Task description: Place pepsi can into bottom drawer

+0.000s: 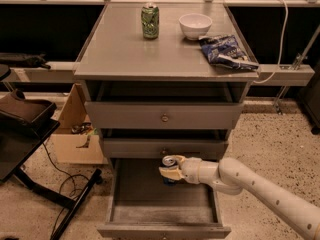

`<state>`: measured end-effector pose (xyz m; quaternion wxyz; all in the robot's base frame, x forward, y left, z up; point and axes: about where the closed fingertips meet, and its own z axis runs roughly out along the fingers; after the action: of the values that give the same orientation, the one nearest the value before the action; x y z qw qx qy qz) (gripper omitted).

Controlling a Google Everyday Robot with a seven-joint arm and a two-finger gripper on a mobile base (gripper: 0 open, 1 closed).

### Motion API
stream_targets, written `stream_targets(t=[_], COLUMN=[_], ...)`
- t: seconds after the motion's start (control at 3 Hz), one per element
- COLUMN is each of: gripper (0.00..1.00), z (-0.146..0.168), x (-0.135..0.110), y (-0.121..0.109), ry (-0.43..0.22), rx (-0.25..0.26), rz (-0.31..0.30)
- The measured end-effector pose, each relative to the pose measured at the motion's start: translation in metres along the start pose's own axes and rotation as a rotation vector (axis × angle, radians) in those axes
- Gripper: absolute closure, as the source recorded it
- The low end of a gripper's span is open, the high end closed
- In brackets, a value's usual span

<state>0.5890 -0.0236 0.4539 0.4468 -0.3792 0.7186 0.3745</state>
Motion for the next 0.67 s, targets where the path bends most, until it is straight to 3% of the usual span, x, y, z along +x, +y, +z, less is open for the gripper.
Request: stream_targets(t=[0.67], gripper=[1.0], z=[0.002], x=[0.095], y=[-0.034], ry=[-0.01], rx=[0.058], rz=[0.139])
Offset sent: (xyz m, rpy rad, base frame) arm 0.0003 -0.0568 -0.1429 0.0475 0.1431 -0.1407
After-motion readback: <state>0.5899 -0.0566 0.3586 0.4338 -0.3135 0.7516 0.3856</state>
